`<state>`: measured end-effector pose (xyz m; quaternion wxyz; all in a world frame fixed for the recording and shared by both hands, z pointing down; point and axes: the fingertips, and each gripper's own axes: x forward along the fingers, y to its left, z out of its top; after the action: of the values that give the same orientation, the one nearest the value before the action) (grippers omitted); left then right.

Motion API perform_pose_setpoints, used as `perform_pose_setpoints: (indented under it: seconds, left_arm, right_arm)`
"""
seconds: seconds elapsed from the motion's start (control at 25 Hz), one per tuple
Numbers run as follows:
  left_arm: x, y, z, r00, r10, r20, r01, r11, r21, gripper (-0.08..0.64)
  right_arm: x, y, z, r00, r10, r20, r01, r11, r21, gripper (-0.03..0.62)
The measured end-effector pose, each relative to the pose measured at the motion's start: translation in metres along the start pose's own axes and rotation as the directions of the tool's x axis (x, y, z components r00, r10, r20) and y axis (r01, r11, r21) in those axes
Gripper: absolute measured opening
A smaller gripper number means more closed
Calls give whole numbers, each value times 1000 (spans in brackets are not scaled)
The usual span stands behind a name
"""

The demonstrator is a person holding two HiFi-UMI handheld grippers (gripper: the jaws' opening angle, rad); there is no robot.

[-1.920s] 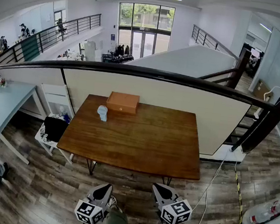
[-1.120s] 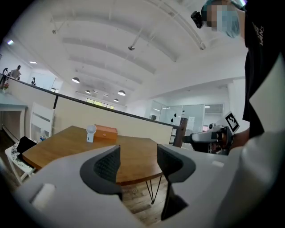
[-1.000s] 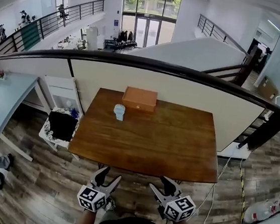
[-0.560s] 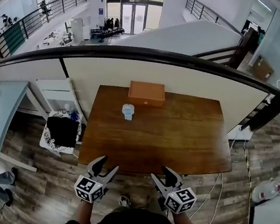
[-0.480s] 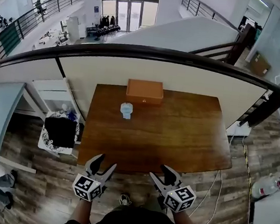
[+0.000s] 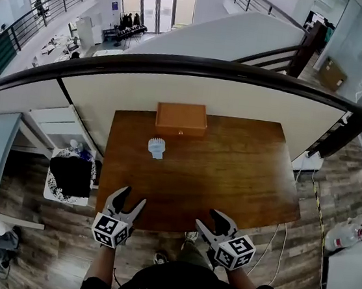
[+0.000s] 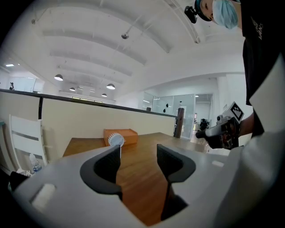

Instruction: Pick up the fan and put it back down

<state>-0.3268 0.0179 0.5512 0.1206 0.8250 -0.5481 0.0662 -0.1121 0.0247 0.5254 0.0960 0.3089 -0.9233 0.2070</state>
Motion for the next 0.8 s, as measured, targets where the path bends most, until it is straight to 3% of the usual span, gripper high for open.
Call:
perform_pose_setpoints:
  seconds: [0.48,0.8]
  left_arm:
    - [109,48,10,992,9,-123,8,991,137,249]
    - [167,79,10,970,3,-242,47,979,200,285]
  right_arm:
    - [33,-78,29,1000,17,-25,-18,1000,-6,216]
    - [37,-115,30,999,-22,-49,24,999,31,216]
